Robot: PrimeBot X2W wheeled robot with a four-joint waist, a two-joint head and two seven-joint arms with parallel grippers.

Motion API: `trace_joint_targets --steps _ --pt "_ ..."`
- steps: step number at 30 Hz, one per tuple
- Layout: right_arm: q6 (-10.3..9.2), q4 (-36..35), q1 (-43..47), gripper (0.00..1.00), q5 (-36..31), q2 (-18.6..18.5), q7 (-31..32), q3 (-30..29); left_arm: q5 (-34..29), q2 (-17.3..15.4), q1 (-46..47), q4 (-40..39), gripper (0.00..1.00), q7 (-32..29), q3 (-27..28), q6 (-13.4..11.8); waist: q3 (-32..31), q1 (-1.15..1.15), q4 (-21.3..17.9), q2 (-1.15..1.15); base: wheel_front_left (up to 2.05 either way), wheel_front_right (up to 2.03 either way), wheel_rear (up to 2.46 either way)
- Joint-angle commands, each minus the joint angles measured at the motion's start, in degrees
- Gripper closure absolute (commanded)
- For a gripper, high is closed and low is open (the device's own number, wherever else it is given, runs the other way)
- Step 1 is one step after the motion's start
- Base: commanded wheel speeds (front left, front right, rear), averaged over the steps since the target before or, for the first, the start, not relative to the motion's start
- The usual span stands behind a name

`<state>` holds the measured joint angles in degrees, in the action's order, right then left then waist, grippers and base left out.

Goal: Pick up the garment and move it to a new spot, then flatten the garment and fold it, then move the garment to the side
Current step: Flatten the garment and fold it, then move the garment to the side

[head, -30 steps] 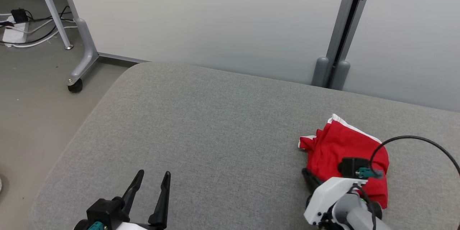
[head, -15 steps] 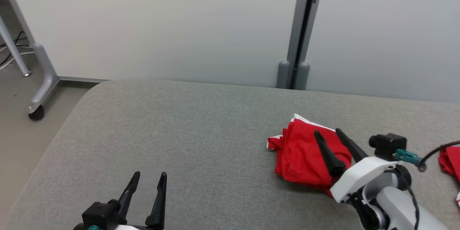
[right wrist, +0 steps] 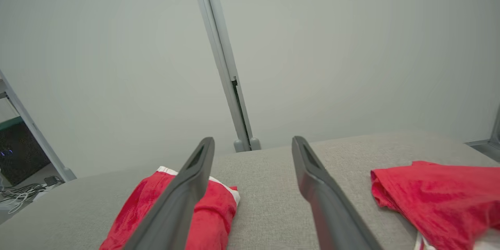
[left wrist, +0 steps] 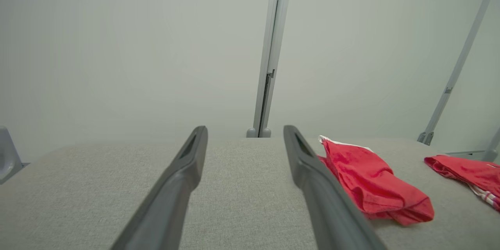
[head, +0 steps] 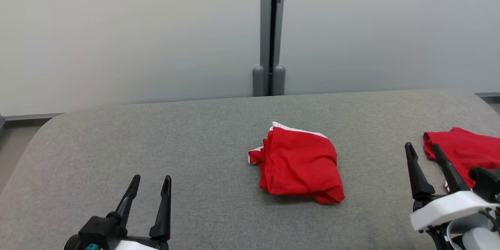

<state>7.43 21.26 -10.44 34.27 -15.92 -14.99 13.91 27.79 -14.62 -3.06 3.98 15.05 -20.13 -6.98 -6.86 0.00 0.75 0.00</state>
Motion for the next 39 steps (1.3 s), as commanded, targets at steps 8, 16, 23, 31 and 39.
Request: trace_joint_targets --steps 8,16,23,31,39 --pt "0.12 -7.0 8.2 0.0 -7.5 3.0 -0.2 -7.0 -4.5 1.5 -2.6 0.1 0.0 0.1 4.8 0.4 0.5 0.0 -3.0 0.0 0.0 0.0 0.0" --pt "0.12 -9.1 11.7 0.0 -10.6 6.0 -0.2 -8.1 -8.8 3.7 -3.7 1.3 0.0 0.1 8.1 2.0 0.8 0.0 -3.4 0.0 0.0 0.0 0.0" --pt "0.12 -8.8 11.5 0.0 -11.3 6.5 1.3 -8.4 -11.0 5.3 -3.5 2.7 0.0 0.1 9.4 3.6 0.9 0.0 -2.9 0.0 0.0 0.0 0.0" --pt "0.12 -6.5 11.5 0.0 -13.0 7.8 4.5 -10.2 -12.5 6.3 -2.5 5.1 0.0 0.1 9.9 4.9 0.9 0.0 -1.1 0.0 0.0 0.0 0.0" --pt "0.12 -0.9 5.0 0.0 -13.1 9.6 10.7 -10.8 -12.9 7.2 -1.8 6.5 0.0 0.1 9.6 6.0 1.5 0.0 2.0 0.0 0.0 0.0 0.0"
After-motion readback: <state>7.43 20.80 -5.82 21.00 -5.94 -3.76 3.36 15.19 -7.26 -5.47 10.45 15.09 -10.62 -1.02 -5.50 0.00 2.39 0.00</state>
